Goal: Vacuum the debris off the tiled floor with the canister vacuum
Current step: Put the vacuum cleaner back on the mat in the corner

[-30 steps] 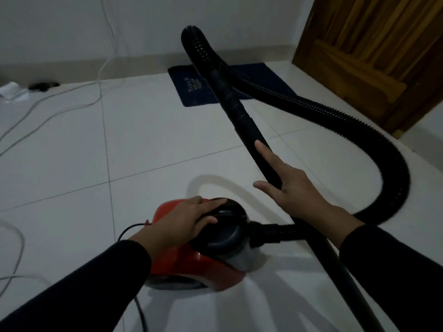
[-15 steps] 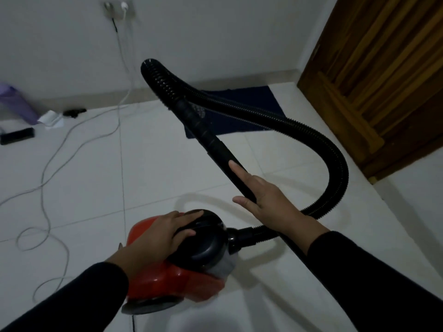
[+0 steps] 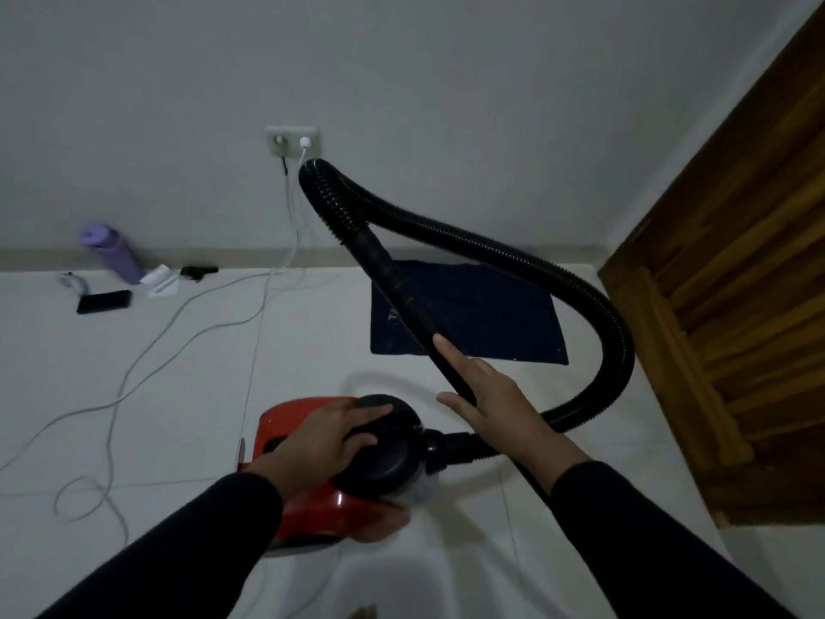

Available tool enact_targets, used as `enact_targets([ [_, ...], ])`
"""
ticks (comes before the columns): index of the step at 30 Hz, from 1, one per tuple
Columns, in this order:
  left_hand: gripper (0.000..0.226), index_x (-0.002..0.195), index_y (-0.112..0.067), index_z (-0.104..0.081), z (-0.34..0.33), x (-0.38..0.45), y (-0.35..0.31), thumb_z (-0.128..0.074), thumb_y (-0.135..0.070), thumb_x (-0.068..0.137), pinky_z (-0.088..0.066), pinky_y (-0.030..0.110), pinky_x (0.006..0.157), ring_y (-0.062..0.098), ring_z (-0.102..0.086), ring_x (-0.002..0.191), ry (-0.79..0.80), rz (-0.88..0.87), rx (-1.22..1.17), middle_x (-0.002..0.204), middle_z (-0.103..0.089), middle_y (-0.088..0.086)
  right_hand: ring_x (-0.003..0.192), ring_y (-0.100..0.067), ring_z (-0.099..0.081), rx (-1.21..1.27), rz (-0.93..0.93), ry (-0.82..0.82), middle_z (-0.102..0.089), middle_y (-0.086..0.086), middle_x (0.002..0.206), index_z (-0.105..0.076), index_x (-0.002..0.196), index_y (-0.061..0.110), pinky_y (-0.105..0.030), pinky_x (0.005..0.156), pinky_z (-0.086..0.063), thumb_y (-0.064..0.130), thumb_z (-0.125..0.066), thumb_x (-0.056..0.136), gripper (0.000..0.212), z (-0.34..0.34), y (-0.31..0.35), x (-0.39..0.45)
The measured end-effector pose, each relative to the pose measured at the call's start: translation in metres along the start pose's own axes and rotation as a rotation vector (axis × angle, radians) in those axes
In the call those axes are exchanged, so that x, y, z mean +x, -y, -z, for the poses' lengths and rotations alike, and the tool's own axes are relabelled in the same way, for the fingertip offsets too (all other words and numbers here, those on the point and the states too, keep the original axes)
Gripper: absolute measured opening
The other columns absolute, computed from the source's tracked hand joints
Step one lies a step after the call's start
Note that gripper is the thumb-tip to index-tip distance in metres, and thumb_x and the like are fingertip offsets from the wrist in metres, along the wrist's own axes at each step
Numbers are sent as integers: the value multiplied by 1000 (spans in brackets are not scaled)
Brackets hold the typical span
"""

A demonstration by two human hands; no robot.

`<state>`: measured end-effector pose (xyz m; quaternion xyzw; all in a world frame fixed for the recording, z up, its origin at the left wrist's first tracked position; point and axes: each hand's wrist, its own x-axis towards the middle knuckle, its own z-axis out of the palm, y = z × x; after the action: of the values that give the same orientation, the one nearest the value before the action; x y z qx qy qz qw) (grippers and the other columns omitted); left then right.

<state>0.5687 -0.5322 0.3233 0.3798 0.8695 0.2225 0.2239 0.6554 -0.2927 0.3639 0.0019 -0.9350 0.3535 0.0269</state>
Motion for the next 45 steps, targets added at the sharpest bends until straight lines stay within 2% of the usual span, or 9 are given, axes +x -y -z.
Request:
enact_targets([
  [9, 48, 137, -27, -50, 39, 166, -5, -59, -20, 91, -18, 6, 100, 17, -46, 127, -66, 51, -13, 140, -50, 2, 94, -23, -55, 44, 91, 135, -53, -9, 106, 4, 129, 74, -31, 89, -47, 36, -54, 96, 76, 74, -105, 161],
  [16, 48, 138, -31, -49, 51, 264, 4, -57, -22, 91, -29, 21, 105, 23, -47, 125, -164, 173, -71, 136, -51, 8, 98, -22, -57, 22, 219, 354, -54, -9, 112, 3, 130, 73, -31, 91, -48, 35, -55, 95, 77, 93, -163, 276],
  [20, 50, 136, -20, -52, 62, 328, 24, -64, -15, 87, -26, 14, 96, 27, -50, 123, -237, 139, -39, 135, -54, 12, 97, -15, -53, -13, 282, 479, -50, 1, 111, 2, 132, 70, -22, 85, -40, 36, -53, 96, 74, 94, -191, 347],
  [25, 52, 144, -32, -37, 61, 397, 51, -52, -28, 94, -26, 24, 107, 22, -35, 134, -189, 232, -41, 147, -40, 7, 89, -17, -53, -58, 350, 573, -50, -3, 104, 0, 136, 64, -24, 78, -43, 31, -56, 96, 77, 94, -228, 422],
  [29, 51, 143, -30, -39, 58, 450, 69, -53, -28, 93, -35, 33, 101, 27, -43, 125, -204, 276, -17, 134, -50, 14, 83, -23, -54, -65, 391, 652, -49, -6, 95, 5, 133, 72, -30, 77, -47, 36, -53, 96, 77, 87, -270, 472],
  [34, 49, 139, -29, -46, 21, 519, 109, -56, -27, 91, -44, 36, 91, 29, -52, 109, -311, 272, 66, 119, -58, 15, 99, -28, -56, -51, 375, 753, -55, -11, 108, 1, 137, 69, -42, 91, -51, 40, -52, 96, 73, 57, -345, 532],
  [39, 48, 128, -21, -59, -42, 585, 169, -67, -20, 81, -44, 26, 73, 28, -61, 88, -360, 226, 59, 99, -63, 15, 116, -26, -52, -68, 453, 751, -52, -14, 131, 1, 136, 64, -17, 92, -38, 38, -54, 95, 73, 6, -439, 577],
  [43, 46, 118, -14, -67, -96, 624, 217, -74, -14, 72, -38, 18, 68, 26, -64, 74, -420, 205, 81, 84, -65, 12, 122, -23, -52, -46, 493, 696, -50, -14, 138, 0, 136, 71, -24, 102, -45, 36, -58, 92, 80, -44, -498, 598],
  [45, 44, 119, -12, -66, -121, 638, 238, -69, -15, 75, -40, 20, 68, 28, -63, 75, -445, 187, 66, 84, -65, 13, 121, -15, -52, -26, 524, 655, -53, -11, 138, -5, 138, 67, -4, 98, -36, 32, -61, 90, 82, -67, -522, 604],
])
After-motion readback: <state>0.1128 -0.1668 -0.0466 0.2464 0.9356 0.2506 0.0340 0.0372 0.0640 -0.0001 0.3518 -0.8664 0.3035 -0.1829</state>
